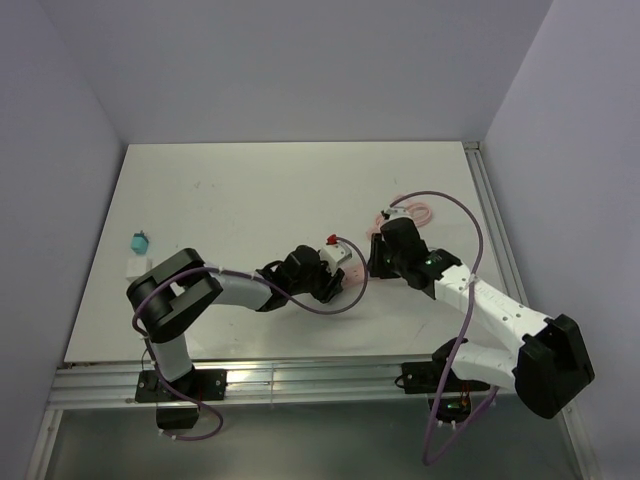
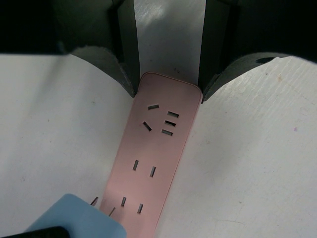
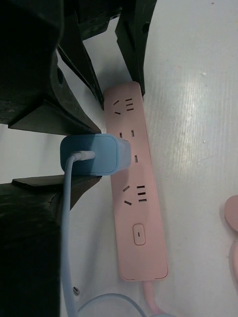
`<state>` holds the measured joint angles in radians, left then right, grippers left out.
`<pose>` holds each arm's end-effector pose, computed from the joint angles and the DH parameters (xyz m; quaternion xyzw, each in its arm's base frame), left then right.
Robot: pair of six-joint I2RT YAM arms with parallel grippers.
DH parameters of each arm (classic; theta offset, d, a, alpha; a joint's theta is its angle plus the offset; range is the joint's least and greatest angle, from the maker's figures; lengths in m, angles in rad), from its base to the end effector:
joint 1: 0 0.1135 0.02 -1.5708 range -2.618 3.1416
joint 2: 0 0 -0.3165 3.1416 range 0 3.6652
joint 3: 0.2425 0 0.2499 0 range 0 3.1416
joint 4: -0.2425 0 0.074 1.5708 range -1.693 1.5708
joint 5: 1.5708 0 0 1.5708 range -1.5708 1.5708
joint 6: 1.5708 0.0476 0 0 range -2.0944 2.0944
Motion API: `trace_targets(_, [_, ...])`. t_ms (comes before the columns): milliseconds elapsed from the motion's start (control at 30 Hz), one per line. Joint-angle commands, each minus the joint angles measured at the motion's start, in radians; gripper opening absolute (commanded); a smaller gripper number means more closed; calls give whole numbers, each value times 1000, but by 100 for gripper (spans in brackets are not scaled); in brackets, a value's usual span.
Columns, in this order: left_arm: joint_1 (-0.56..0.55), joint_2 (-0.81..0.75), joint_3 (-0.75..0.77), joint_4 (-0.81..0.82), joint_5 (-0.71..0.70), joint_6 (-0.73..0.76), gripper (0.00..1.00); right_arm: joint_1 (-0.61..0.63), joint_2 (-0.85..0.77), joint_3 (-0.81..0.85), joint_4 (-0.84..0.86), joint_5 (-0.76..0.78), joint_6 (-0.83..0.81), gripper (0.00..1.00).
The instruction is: Insert the plug
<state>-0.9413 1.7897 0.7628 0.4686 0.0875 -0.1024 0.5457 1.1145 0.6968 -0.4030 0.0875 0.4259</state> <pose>0.2136 -0.3004 0.1816 0.3752 0.7894 -0.2746 0.4009 0.1811 0.1051 0.2652 -0.0397 0.9289 0.1349 0.3426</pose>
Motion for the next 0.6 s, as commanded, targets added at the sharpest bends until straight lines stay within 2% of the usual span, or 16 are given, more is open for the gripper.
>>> trace_targets(0, [12, -18, -13, -64, 9, -13, 0, 13, 19, -3, 87, 46, -12, 0])
trace_targets(567, [32, -30, -29, -42, 17, -36, 0, 25, 123, 24, 102, 104, -67, 0])
